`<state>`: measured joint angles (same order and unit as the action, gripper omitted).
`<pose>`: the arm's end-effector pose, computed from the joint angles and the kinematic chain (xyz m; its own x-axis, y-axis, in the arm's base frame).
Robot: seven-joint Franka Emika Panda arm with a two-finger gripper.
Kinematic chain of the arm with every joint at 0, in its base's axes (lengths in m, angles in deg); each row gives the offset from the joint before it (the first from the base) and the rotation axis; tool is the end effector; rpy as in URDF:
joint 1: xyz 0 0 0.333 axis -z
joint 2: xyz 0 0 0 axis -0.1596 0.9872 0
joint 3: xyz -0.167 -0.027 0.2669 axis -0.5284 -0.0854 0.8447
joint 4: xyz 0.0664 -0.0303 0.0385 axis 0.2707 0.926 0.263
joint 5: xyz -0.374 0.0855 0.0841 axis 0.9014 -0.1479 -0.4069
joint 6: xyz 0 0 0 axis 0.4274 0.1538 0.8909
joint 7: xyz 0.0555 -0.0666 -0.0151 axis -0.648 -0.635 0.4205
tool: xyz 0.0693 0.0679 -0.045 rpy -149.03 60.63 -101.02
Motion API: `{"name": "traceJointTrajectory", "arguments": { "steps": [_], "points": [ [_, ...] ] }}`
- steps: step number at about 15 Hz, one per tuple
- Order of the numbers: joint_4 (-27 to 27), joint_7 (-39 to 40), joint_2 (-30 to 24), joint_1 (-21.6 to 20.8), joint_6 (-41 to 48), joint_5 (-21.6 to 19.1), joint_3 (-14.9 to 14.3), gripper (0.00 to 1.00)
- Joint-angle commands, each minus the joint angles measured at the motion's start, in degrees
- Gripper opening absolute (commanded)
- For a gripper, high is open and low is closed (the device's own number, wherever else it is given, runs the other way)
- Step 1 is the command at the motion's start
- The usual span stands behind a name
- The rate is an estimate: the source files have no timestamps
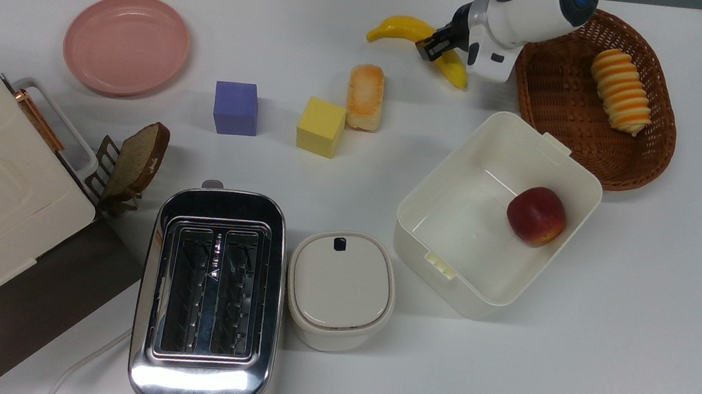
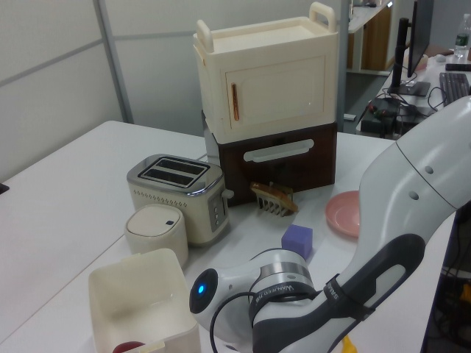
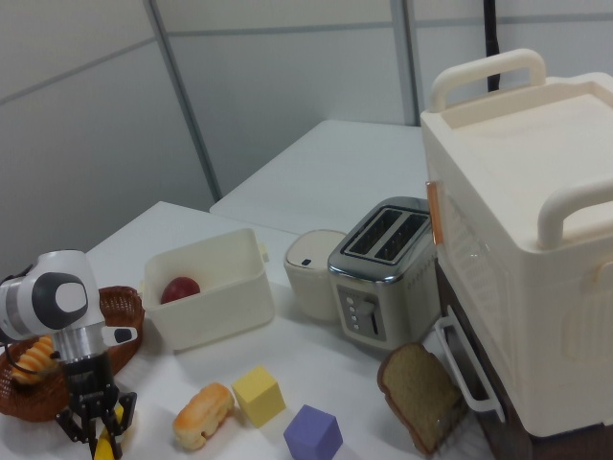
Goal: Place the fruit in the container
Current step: 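Lower the gripper and grasp the yellow banana, lifting it, then carry the banana over the white container and release it inside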
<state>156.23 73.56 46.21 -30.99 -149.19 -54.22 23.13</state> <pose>0.4244 0.2735 0.2768 0.5633 0.6081 -0.5594 0.7345 -0.6786 0.0020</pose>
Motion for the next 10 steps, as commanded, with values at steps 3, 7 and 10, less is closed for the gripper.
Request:
{"name": "traceJointTrajectory", "arguments": {
  "steps": [3,7,10],
  "points": [
    [-0.5,-0.8,-9.3,0.6,2.8,0.7,-1.5,0.0],
    [-17.5,-3.4,-9.5,7.8,10.8,-4.5,-1.6,0.0],
    [-25.8,-14.3,-5.9,11.5,9.6,-9.3,-1.6,0.0]
  ]
}}
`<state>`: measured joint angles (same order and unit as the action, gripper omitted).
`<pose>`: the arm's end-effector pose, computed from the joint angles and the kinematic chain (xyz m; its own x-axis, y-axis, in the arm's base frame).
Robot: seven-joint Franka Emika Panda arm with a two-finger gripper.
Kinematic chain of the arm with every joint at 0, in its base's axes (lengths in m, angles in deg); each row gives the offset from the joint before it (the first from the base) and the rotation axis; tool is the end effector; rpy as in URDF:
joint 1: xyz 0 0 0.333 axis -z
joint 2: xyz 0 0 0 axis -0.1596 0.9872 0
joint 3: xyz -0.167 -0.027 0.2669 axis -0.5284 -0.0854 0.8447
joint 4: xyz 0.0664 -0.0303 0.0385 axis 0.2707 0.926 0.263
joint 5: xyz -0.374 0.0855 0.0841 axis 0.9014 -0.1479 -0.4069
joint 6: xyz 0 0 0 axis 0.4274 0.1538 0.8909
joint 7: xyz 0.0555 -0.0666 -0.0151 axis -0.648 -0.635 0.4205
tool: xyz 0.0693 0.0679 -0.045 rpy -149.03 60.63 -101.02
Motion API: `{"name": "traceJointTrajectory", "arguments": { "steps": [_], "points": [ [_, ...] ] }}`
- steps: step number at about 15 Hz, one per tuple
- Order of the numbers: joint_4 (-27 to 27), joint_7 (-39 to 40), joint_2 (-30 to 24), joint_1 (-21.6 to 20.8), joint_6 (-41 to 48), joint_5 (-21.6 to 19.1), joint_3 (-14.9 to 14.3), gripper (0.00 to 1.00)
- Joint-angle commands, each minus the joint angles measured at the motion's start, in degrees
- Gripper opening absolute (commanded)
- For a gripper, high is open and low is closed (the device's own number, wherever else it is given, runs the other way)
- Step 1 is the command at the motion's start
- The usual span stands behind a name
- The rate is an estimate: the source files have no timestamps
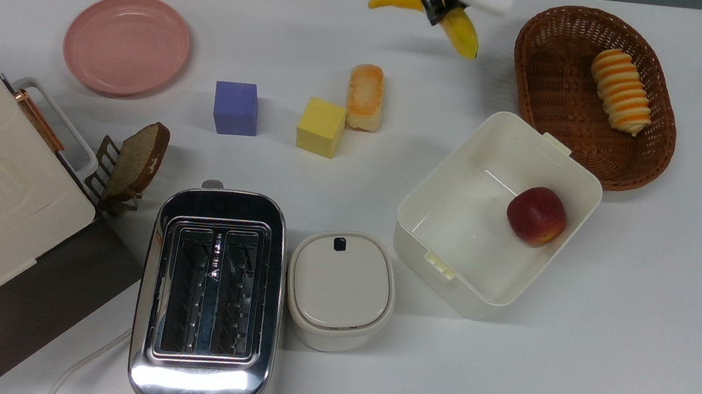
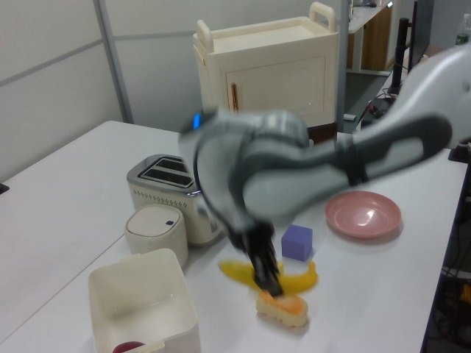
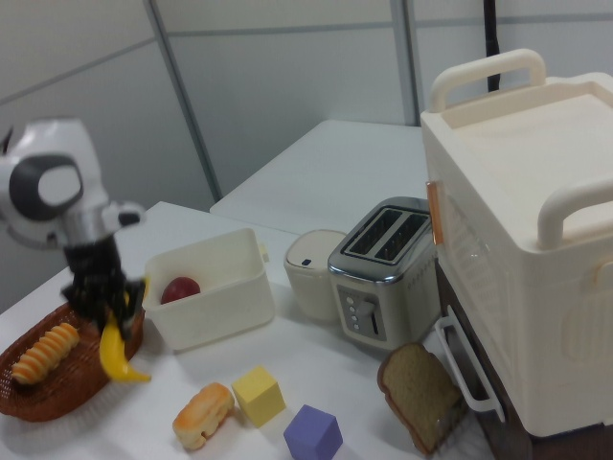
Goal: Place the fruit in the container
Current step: 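Carry the banana over the white container and release it inside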
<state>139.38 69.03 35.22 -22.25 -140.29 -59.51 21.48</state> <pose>0.5033 0.2181 0.4922 0.8411 0.4800 -0.2492 0.4950 -0.8689 -0.0029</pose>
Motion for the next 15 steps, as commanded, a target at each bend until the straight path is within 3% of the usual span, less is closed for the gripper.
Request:
{"name": "traceJointTrajectory", "arguments": {
  "steps": [1,4,6,10,11,12,15],
  "points": [
    [-12.4,-15.4,7.1,3.5,-0.8,-5.4,0.0,0.0],
    [-15.8,-32.5,11.2,3.7,-7.6,-6.9,0.0,0.06],
    [-16.1,-49.0,13.0,3.4,-16.8,-6.9,0.1,0.06],
    [-16.5,-61.7,15.3,3.2,-23.6,-6.5,0.5,0.26],
    [-18.1,-63.6,16.4,3.1,-23.7,-6.4,0.5,0.5],
    [-19.7,-65.4,17.9,3.0,-23.4,-6.0,0.6,0.99],
    [-20.7,-67.1,19.1,1.4,-23.3,-2.2,0.7,1.0]
  ]
}}
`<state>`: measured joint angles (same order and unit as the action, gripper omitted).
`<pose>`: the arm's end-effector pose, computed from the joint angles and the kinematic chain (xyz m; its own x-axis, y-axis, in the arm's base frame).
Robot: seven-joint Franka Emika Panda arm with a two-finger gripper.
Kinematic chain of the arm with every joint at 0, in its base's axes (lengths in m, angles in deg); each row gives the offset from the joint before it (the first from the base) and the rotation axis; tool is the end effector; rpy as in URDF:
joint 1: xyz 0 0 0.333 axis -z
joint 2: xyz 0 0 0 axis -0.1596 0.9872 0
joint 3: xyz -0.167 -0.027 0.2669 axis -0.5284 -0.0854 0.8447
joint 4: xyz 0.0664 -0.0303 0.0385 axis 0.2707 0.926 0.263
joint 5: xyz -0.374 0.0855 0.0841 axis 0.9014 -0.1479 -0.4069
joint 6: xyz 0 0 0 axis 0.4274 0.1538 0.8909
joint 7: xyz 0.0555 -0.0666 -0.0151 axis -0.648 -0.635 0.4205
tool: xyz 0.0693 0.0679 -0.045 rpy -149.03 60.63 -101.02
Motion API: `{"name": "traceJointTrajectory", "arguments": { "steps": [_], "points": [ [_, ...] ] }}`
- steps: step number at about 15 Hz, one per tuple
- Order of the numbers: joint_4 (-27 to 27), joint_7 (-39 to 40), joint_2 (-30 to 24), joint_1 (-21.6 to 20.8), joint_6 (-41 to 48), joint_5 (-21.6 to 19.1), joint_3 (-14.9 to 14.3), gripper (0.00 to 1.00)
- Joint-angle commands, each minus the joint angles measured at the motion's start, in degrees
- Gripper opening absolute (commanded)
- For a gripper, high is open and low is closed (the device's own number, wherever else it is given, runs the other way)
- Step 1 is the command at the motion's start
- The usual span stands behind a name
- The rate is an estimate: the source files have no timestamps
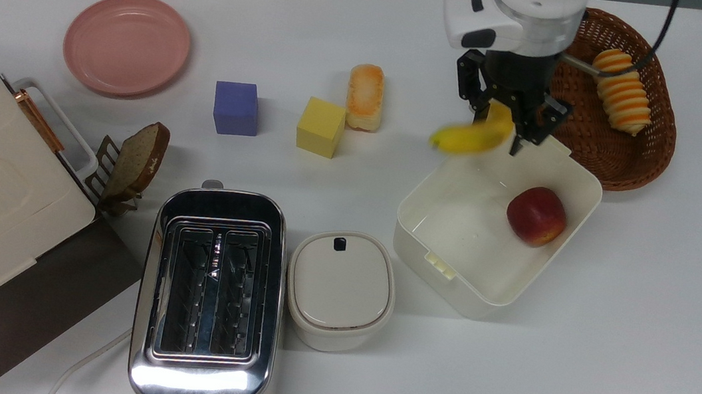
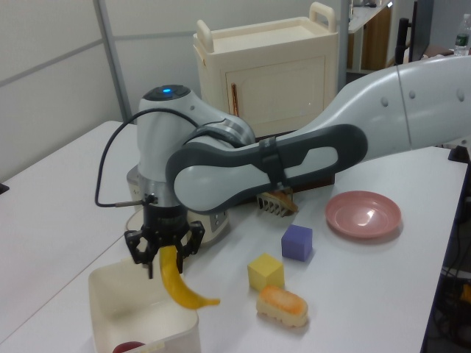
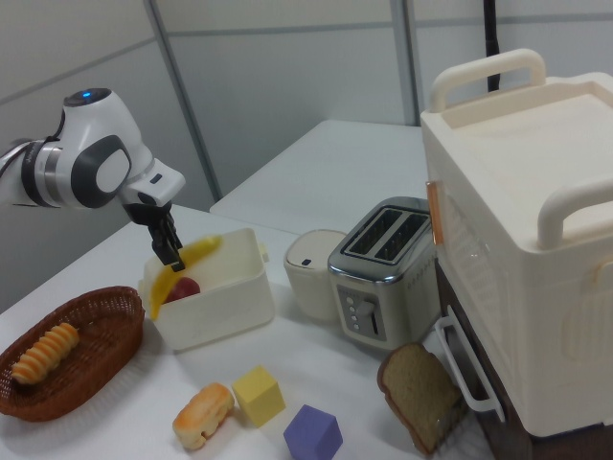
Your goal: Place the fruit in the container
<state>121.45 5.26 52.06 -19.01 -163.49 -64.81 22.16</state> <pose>0.6303 0.2586 0.4944 0.7872 -0.6130 0.0679 -0.5973 -0.7852 -0.1634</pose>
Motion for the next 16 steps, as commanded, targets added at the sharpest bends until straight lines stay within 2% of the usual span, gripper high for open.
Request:
{"name": "traceJointTrajectory", "arguments": {
  "steps": [1,6,8,12,16],
  "points": [
    [-2.8,-3.3,2.3,-2.2,-0.1,3.4,0.0,1.0],
    [-2.8,-2.9,1.7,-1.8,0.3,3.4,-0.6,1.0],
    [-2.8,-0.1,-0.3,-0.5,4.1,3.4,-0.6,1.0],
    [-2.7,21.6,-3.9,1.1,18.4,2.6,-0.8,1.0],
    [-2.5,37.2,-7.2,7.4,27.8,3.5,-0.8,1.0]
  ]
}}
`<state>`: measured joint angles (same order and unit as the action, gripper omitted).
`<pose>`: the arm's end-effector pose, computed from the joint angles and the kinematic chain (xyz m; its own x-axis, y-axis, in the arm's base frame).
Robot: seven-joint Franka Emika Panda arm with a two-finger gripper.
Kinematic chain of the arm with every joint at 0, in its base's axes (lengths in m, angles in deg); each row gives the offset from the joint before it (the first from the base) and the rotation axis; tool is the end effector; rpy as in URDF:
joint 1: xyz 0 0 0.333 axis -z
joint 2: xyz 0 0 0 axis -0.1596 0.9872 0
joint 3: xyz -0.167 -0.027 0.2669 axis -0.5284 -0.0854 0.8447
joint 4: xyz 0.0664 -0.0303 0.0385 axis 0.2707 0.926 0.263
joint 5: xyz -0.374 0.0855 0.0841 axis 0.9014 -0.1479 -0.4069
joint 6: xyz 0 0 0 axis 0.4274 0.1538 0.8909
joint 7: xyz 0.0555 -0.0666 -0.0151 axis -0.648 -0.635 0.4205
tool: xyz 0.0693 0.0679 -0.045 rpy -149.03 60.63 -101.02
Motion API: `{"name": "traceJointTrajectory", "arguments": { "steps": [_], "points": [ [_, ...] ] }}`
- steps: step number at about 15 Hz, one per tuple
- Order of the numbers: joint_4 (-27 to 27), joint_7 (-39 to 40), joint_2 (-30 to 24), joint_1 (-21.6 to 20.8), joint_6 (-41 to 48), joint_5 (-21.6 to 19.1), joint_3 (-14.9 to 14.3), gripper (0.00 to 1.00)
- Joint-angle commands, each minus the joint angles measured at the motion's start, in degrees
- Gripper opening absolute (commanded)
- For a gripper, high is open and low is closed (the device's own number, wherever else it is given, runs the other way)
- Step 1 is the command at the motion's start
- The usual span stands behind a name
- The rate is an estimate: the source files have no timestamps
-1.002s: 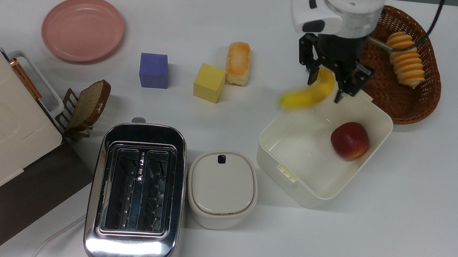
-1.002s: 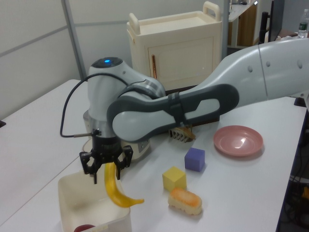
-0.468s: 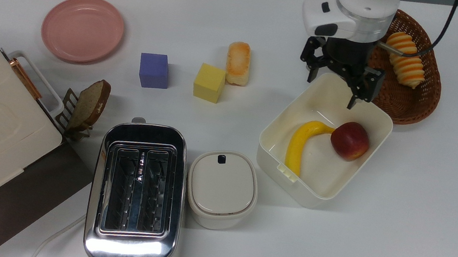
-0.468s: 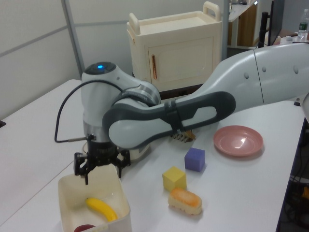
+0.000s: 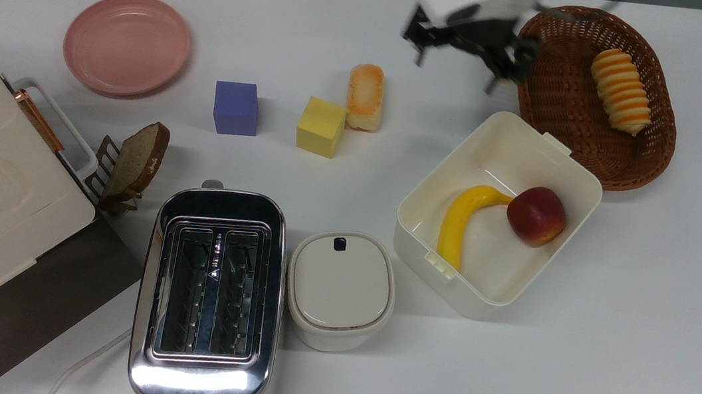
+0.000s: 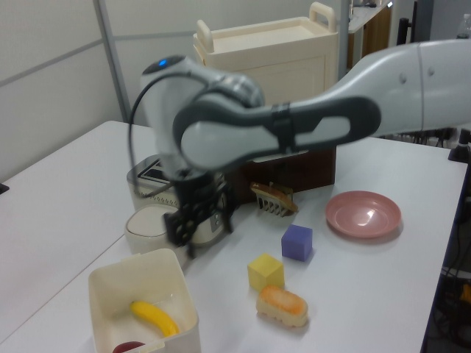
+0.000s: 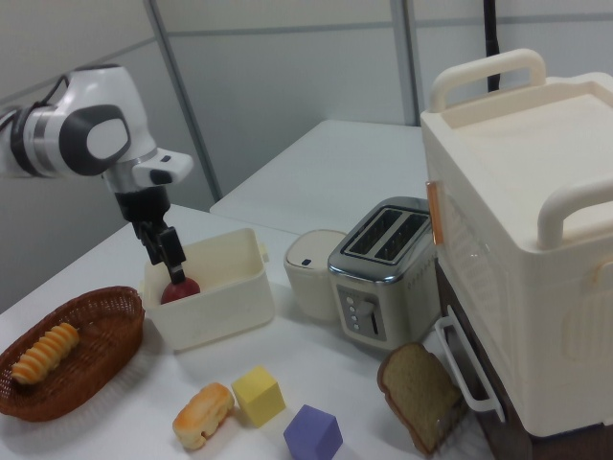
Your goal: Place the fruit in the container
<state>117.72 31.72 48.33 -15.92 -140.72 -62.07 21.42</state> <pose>0.6026 0.1999 0.5322 0.9670 -0.2441 -0.0726 -0.2403 -0.9690 0.0571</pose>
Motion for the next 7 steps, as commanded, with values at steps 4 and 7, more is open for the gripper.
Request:
{"name": "traceJointTrajectory", "arguments": {
  "steps": [4,7],
  "points": [
    [2.0,21.0,-4.1,12.2,6.1,2.9,-0.3,1.0],
    [3.3,24.2,-4.4,15.7,5.5,4.4,-0.2,1.0]
  ]
}}
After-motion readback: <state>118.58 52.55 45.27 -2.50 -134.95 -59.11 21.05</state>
